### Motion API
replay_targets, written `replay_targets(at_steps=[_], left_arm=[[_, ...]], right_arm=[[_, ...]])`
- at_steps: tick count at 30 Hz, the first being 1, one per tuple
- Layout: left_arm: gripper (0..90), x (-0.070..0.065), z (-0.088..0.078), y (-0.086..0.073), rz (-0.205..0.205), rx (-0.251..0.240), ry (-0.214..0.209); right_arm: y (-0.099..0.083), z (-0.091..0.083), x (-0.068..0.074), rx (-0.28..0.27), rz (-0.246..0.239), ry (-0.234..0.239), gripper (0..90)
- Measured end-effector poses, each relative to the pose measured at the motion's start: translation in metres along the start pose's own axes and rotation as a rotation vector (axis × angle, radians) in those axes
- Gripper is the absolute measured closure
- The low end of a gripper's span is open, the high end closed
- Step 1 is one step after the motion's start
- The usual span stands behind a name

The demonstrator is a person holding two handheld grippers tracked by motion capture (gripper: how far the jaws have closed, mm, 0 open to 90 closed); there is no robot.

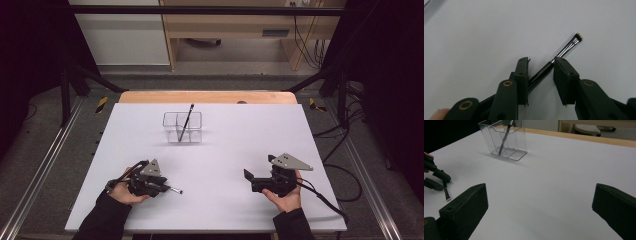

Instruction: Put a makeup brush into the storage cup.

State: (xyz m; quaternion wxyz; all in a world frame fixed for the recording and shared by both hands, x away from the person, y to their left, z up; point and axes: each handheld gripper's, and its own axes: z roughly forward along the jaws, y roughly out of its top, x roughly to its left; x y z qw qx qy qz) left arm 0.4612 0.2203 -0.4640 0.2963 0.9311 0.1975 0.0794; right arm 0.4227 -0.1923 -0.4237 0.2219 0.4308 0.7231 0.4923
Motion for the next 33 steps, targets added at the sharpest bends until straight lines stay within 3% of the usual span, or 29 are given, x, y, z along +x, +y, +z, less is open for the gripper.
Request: replay_targets(at_steps=[24,33], left_arm=[[79.3,-0.0030,-0.0043,-0.0003,-0.001,0.036,-0.022],[83.1,-0.0035,-0.0044,0.0002,-0.030,0.043,-0.016]], right_arm=[[0.0001,-0.0001,0.0001,0.000,0.001,0.001,0.9],[0.0003,-0.0006,0.0001,-0.001,0.001,0.001,0.9]])
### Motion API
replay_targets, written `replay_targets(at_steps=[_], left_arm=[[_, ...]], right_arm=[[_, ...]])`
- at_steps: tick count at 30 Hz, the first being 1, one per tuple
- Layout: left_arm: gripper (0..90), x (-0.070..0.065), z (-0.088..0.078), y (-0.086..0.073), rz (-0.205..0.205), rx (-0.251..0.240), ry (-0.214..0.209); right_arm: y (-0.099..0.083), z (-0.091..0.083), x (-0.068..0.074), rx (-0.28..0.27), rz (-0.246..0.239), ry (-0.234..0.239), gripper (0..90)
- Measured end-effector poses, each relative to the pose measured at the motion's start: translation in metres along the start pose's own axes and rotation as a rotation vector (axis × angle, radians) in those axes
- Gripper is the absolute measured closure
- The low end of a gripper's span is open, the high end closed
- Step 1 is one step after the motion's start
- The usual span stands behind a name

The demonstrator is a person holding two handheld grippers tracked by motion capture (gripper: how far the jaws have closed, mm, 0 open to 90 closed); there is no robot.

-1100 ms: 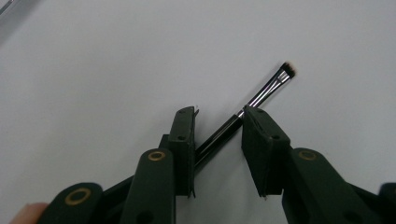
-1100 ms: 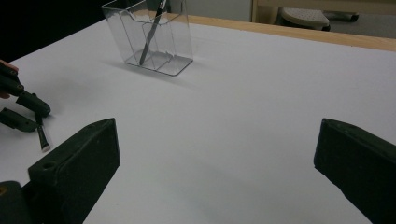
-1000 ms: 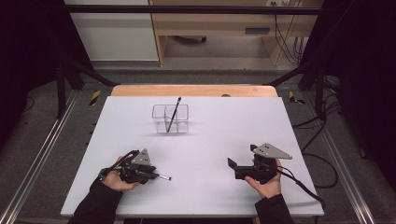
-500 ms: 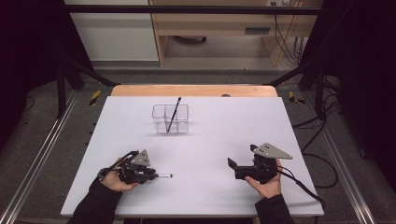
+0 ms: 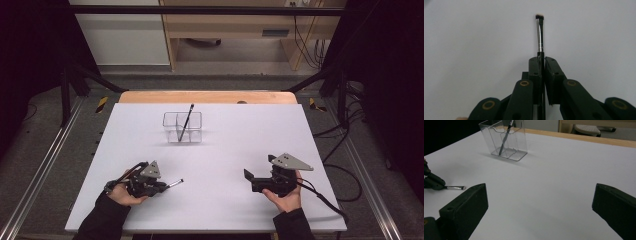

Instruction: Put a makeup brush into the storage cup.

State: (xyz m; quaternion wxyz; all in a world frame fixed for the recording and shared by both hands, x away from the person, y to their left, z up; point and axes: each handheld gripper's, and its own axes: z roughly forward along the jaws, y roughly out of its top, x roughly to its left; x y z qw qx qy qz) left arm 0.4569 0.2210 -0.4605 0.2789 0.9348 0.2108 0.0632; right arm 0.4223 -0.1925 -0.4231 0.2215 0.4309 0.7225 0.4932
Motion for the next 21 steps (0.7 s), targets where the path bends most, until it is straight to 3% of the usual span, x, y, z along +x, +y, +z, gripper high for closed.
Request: replay_targets(at_steps=[9,16,21], left_arm=[[82.2,0.0015,0.0005,0.0021,-0.032,0.004,0.002],[67.5,0.0045,-0.0047,0.0052,-0.045,0.029,0.006],[63.6,0.0056,-0.0067,0.0058,-0.047,0.076,0.009]], right_arm=[[0.0002,-0.0002,-0.0001,0.000,0.000,0.001,1.0],[0.0014,-0.0014,-0.0009,-0.004,0.001,0.001,1.1],[0.0019,-0.0014,-0.0011,-0.003,0.001,0.002,1.2]])
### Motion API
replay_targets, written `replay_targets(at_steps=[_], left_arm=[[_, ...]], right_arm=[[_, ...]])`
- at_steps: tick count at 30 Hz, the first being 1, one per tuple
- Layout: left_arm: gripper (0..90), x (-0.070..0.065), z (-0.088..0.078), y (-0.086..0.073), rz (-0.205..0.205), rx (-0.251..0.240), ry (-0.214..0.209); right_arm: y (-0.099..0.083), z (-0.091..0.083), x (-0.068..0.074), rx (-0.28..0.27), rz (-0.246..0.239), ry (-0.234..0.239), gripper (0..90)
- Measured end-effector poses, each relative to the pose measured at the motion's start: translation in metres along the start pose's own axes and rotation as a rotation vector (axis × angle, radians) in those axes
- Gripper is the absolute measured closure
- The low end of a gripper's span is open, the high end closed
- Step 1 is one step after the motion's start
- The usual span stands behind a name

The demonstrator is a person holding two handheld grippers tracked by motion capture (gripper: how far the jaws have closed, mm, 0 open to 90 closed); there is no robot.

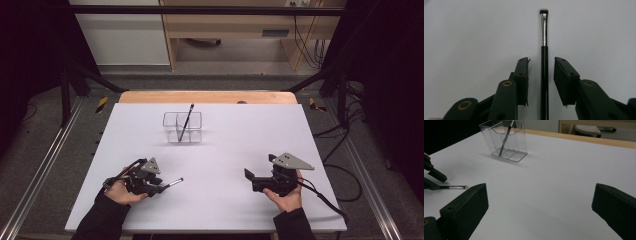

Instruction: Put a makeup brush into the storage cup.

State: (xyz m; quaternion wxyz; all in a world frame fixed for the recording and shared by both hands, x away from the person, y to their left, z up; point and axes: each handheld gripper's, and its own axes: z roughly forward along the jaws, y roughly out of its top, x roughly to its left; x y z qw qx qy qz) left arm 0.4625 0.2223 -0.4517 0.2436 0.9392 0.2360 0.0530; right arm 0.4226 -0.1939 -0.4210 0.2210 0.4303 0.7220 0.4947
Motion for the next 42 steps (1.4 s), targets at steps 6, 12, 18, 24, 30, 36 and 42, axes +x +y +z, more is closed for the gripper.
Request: replay_targets(at_steps=[6,12,18,24,30,36,42], left_arm=[[66.0,-0.001,0.001,0.001,0.009,0.054,-0.002],[68.9,-0.004,0.000,0.004,0.014,0.101,0.002],[71.3,-0.009,0.001,0.008,0.014,0.148,0.023],[77.1,-0.014,0.002,0.011,0.019,0.171,0.030],[82.5,-0.016,0.003,0.012,0.032,0.181,0.035],[82.8,-0.018,0.003,0.013,0.044,0.187,0.048],[83.2,-0.017,0.002,0.013,0.042,0.182,0.043]], right_arm=[[0.001,-0.001,0.000,0.000,0.001,0.001,1.4],[0.001,0.000,0.000,0.005,0.001,0.003,1.3],[0.001,0.000,0.001,0.008,-0.004,0.003,1.3],[0.002,0.000,0.002,0.009,-0.006,0.006,1.3],[0.002,0.000,0.002,0.011,-0.004,0.009,1.2],[0.003,0.000,0.002,0.011,-0.004,0.010,1.1],[0.003,0.000,0.003,0.011,-0.002,0.012,1.1]])
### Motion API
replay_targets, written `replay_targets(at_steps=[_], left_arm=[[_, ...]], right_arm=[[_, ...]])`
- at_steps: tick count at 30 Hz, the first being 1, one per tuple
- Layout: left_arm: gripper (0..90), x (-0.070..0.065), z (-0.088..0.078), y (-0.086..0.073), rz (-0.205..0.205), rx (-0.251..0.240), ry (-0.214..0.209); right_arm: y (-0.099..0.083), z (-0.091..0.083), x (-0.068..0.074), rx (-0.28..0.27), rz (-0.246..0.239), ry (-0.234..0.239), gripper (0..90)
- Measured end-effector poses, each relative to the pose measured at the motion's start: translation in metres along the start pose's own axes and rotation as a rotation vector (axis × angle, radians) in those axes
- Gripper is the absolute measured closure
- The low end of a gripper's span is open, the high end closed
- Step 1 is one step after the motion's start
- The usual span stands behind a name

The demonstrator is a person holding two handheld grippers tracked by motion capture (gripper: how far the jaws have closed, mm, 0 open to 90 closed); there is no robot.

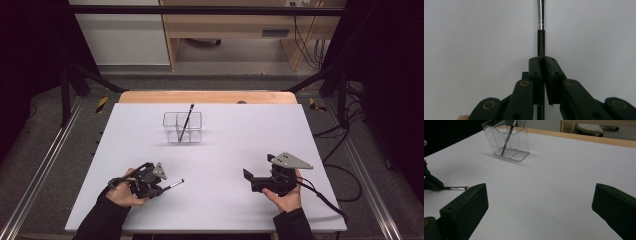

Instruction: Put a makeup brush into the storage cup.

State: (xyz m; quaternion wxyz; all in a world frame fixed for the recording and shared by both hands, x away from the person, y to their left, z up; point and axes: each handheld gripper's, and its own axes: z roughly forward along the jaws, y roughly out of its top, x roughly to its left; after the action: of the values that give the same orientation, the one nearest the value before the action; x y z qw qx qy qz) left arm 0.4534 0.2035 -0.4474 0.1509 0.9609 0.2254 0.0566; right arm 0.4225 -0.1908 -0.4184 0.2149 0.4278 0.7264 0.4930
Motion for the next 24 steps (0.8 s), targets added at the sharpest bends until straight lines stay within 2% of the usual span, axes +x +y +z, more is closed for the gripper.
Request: replay_targets(at_steps=[8,19,24], left_arm=[[83.3,0.000,-0.003,-0.001,0.009,-0.024,0.022],[83.3,-0.003,-0.019,0.000,-0.025,-0.156,0.079],[83.3,-0.005,-0.025,0.001,-0.059,-0.234,0.101]], right_arm=[[-0.001,0.001,0.000,0.003,0.000,0.002,1.2],[0.000,0.000,0.002,-0.002,0.003,0.006,1.3],[0.002,-0.001,0.004,-0.009,0.003,0.011,1.3]])
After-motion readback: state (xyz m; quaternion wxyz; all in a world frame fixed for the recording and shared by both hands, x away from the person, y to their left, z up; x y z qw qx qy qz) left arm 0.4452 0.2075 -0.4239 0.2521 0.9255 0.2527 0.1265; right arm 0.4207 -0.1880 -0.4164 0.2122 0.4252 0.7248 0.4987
